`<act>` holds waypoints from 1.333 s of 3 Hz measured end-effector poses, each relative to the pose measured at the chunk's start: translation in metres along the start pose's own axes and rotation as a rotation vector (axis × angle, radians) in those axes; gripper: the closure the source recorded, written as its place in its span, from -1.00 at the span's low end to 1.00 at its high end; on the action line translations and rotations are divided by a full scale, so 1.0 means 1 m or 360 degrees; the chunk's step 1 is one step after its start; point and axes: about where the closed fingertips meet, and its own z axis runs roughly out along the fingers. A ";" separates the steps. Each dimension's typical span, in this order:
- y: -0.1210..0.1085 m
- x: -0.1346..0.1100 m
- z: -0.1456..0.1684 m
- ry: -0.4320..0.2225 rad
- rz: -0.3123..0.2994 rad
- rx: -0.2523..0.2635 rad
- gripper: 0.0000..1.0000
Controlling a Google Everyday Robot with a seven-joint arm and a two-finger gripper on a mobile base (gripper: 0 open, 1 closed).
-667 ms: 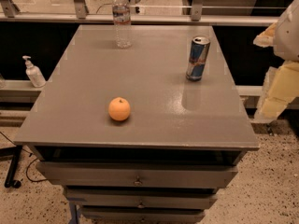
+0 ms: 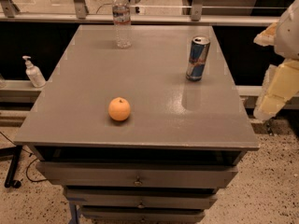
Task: Knock redbull can over
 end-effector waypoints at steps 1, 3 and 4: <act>-0.031 0.009 0.013 -0.0096 0.0072 0.0048 -1.00; -0.089 -0.001 0.057 -0.0492 0.0254 0.0059 -1.00; -0.096 -0.023 0.087 -0.0736 0.0286 -0.0005 -1.00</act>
Offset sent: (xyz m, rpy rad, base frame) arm 0.1276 -0.0367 -0.0217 0.3407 -0.1334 -0.1281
